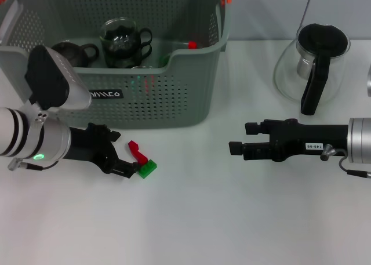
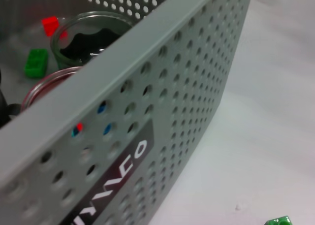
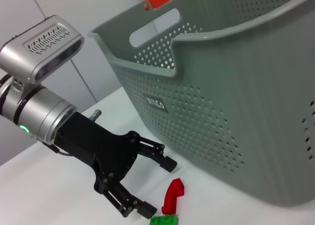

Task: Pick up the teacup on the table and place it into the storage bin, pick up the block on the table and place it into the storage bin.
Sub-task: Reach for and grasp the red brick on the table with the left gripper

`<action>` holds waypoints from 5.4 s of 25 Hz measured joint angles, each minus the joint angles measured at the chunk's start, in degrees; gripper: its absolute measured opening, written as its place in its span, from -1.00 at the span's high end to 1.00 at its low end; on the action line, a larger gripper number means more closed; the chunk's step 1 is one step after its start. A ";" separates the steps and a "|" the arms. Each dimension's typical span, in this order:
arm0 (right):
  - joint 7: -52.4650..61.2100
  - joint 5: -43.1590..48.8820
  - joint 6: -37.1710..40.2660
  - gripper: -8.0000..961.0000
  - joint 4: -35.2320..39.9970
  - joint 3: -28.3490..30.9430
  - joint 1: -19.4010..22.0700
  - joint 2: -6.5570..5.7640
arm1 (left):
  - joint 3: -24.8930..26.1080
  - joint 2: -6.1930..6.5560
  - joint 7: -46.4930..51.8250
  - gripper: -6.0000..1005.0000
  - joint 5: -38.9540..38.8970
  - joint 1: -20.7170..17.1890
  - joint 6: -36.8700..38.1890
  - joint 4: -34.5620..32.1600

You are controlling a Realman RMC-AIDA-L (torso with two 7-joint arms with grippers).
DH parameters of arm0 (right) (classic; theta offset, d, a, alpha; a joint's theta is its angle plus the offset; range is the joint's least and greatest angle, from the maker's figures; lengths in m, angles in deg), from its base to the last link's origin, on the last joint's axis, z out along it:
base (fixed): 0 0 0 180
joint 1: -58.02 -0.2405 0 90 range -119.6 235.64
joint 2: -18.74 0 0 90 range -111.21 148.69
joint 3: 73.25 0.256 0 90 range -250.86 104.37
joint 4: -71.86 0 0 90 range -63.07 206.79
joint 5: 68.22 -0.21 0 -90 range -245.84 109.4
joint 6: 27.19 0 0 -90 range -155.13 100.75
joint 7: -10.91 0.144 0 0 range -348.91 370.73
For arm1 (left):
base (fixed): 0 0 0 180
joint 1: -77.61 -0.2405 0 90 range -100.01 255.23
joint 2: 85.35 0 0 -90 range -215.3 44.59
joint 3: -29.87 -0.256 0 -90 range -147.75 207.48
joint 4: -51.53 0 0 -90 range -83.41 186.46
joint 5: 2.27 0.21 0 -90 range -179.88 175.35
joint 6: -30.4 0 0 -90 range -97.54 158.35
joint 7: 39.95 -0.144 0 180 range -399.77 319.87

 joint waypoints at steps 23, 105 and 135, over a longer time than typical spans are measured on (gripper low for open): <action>0.39 0.02 0.35 -0.84 0.31 0.00 0.00 -0.02 | -2.00 -0.04 0.69 -0.89 -2.65 0.31 4.03 -1.36; 0.00 0.00 0.20 -0.84 0.12 0.00 0.00 0.00 | -4.65 -0.20 -4.36 -0.88 -3.45 -0.04 -0.38 0.28; 0.00 0.00 0.06 -0.84 0.26 0.00 -0.02 0.00 | -4.59 0.14 -12.55 -0.88 -3.31 0.82 -0.14 0.83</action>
